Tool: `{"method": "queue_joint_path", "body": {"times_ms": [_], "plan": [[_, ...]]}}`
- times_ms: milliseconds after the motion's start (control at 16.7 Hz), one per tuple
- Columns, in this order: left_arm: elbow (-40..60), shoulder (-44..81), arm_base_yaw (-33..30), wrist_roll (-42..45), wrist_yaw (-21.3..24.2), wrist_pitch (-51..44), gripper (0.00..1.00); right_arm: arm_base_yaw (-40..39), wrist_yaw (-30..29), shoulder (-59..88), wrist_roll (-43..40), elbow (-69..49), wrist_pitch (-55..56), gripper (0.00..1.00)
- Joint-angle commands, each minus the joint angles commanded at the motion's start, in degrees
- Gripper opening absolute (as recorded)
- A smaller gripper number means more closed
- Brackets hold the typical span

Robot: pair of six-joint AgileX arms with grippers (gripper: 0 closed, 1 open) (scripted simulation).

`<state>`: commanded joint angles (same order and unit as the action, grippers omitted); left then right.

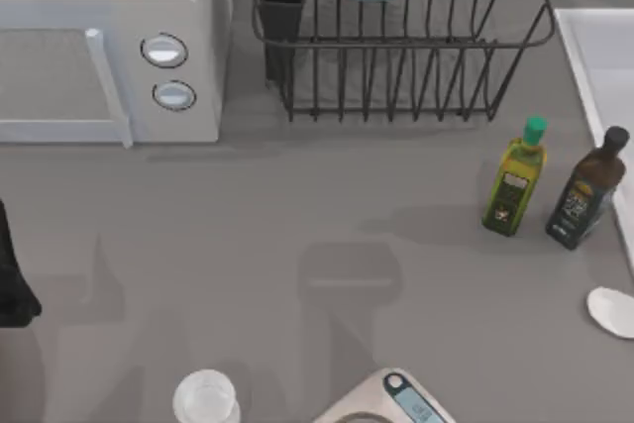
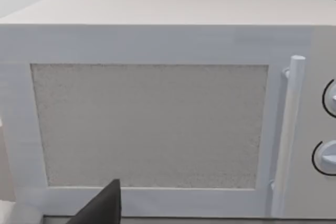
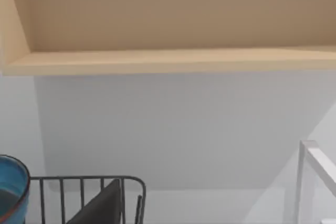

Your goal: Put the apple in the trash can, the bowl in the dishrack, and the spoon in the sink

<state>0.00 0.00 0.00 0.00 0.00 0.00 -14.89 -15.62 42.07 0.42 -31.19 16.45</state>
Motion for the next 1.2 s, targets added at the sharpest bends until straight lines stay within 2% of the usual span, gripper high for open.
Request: {"method": "queue_joint_path", "body": {"times_ms": [300, 540, 1020, 1200], "plan": [[0.0, 0.0, 0.0, 0.0, 0.0, 0.0, 1.0, 8.93, 9.37, -27.92, -0.25, 18.82, -9.87, 1.0], [0.0, 0.0, 0.0, 0.0, 0.0, 0.0, 1.0, 13.77, 14.44, -39.64, -0.39, 28.9, -15.21, 1.0], [0.0, 0.0, 0.0, 0.0, 0.0, 0.0, 1.0, 14.73, 15.53, -41.75, -0.48, 31.02, -16.44, 1.0], [0.0, 0.0, 0.0, 0.0, 0.0, 0.0, 1.0, 15.18, 15.51, -38.01, -4.1, 27.88, -20.02, 1.0]]}}
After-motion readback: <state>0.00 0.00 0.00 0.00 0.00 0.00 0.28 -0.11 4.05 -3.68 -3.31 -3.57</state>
